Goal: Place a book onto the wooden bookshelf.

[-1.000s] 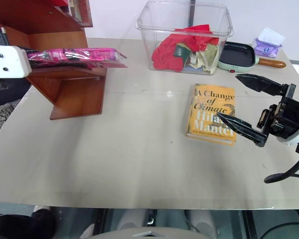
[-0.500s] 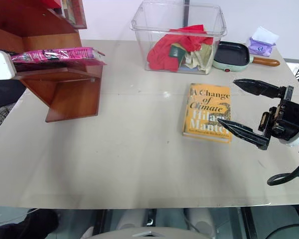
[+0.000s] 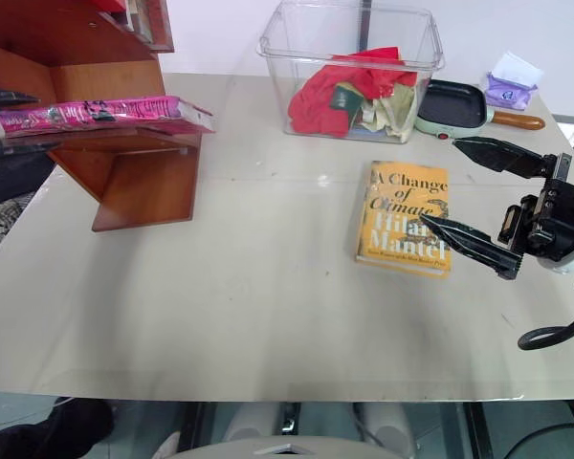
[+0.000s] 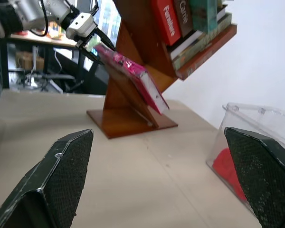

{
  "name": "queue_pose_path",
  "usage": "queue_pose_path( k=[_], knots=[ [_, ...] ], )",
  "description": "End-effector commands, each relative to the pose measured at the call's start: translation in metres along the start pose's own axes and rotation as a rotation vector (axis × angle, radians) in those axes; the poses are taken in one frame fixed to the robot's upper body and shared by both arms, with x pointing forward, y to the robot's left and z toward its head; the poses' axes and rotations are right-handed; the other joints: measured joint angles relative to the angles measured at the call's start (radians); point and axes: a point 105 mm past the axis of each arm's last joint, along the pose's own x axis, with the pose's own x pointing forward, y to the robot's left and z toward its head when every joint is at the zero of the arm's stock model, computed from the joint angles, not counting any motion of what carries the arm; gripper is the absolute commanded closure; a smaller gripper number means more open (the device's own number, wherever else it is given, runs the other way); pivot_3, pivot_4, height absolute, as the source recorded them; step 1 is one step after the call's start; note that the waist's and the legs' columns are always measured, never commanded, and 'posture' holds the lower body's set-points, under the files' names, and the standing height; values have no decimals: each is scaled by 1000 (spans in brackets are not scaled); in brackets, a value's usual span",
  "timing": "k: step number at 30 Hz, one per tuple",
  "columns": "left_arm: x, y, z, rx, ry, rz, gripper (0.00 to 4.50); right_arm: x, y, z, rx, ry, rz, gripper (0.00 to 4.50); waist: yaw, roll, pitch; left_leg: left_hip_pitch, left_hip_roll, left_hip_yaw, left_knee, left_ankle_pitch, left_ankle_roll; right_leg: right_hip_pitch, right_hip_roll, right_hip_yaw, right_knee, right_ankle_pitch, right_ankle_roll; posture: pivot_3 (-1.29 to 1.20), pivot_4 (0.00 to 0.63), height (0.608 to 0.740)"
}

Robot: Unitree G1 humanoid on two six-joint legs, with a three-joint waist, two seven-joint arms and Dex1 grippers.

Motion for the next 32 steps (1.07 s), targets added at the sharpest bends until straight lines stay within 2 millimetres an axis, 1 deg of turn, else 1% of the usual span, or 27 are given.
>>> queue_pose_path(
  k=[1, 2, 4, 7, 9, 11, 12, 14, 16, 18, 20, 22, 24, 26, 27, 29, 32],
  knots=[
    [-7, 10, 58, -94, -161, 25, 1685, 0, -5, 2, -2, -21, -6, 0, -2, 0, 0, 0, 0, 0, 0, 0, 0, 0, 0, 0, 0, 0, 0, 0, 150, 740],
    [-8, 4, 77, -160, -216, -33, 1685, -1, -6, 0, 7, -16, -6, 0, -2, -1, 0, 0, 0, 0, 0, 0, 0, 0, 0, 0, 0, 0, 0, 0, 150, 740],
    [-12, -11, 110, -270, -309, -159, 1685, -5, -11, -4, 20, -3, -17, 0, -2, -1, 1, 0, 0, -2, 1, 0, 0, 0, 0, 0, 0, 0, 0, 0, 150, 740],
    [-17, -38, 148, -400, -431, -339, 1685, -12, -16, -11, 34, 32, -42, 0, -6, -1, 1, 1, 0, -4, 0, 0, 0, 0, 0, 2, 0, 0, 0, 0, 150, 740],
    [-12, -58, 164, -452, -483, -415, 1685, -17, -18, -17, 42, 58, -62, 0, -6, 0, 1, 2, 0, -4, 0, 0, 0, 0, 0, 3, 1, 0, 0, 0, 150, 740],
    [4, -79, 171, -563, -529, -461, 1685, -23, -19, -22, 56, 87, -88, 0, -5, 3, 0, 3, 0, -4, 0, 0, 0, 0, 1, 3, 3, 0, 0, 0, 150, 740],
    [12, -92, 172, -623, -547, -484, 1685, -27, -18, -26, 62, 107, -101, 0, -2, 7, -2, 4, 0, -4, 0, 0, 0, 1, 1, 4, 3, 0, 0, 0, 150, 740],
    [30, -119, 169, -698, -550, -490, 1685, -36, -15, -34, 76, 158, -127, 0, 0, 8, -2, 6, -1, -4, 0, 0, 0, 2, 1, 4, 4, 0, 0, 0, 150, 740],
    [43, -145, 160, -772, -517, -508, 1685, -46, -10, -41, 92, 210, -151, 0, -1, 7, -2, 5, -1, -4, 1, 0, 0, 1, 2, 5, 4, 0, 0, 0, 150, 740],
    [50, -165, 151, -803, -494, -490, 1685, -56, -6, -49, 97, 274, -175, 0, -5, 5, -2, 5, -2, -3, 1, 0, 0, 1, 2, 6, 5, 0, 0, 0, 150, 740],
    [54, -184, 136, -828, -439, -489, 1685, -68, -1, -57, 112, 345, -199, 0, -6, 5, -2, 5, -2, -1, 0, 0, 0, 1, 3, 8, 3, 0, -1, 0, 150, 740],
    [56, -195, 115, -895, -379, -453, 1685, -84, 4, -65, 119, 426, -229, 0, -4, 6, -2, 5, -2, -1, 0, 0, 0, 1, 3, 8, 2, 0, -1, 0, 150, 740],
    [51, -206, 98, -895, -328, -453, 1685, -99, 6, -71, 130, 493, -282, 0, 0, 7, -3, 5, -2, -1, -1, 0, 0, 1, 3, 8, 1, 0, -1, 0, 150, 740],
    [48, -212, 84, -928, -291, -440, 1685, -112, 10, -78, 135, 553, -313, 0, 1, 6, -3, 5, -2, -1, -1, 0, 0, 1, 3, 8, 1, -1, -2, 0, 150, 740],
    [46, -214, 79, -944, -277, -431, 1685, -116, 13, -80, 139, 573, -312, 0, 2, 6, -3, 5, -2, 0, -1, 0, 0, 1, 3, 8, 1, -3, -5, 0, 150, 740],
    [43, -222, 68, -948, -244, -437, 1685, -123, 17, -90, 128, 620, -334, 0, 4, 5, -3, 5, -1, 0, -1, 0, 0, 1, 3, 8, 1, -3, -5, 0, 150, 740],
    [41, -230, 63, -934, -220, -460, 1685, -124, 18, -97, 118, 631, -359, 0, 3, 5, -3, 6, -1, 0, 0, 0, 0, 1, 3, 8, 1, -3, -4, 0, 150, 740]
  ],
)
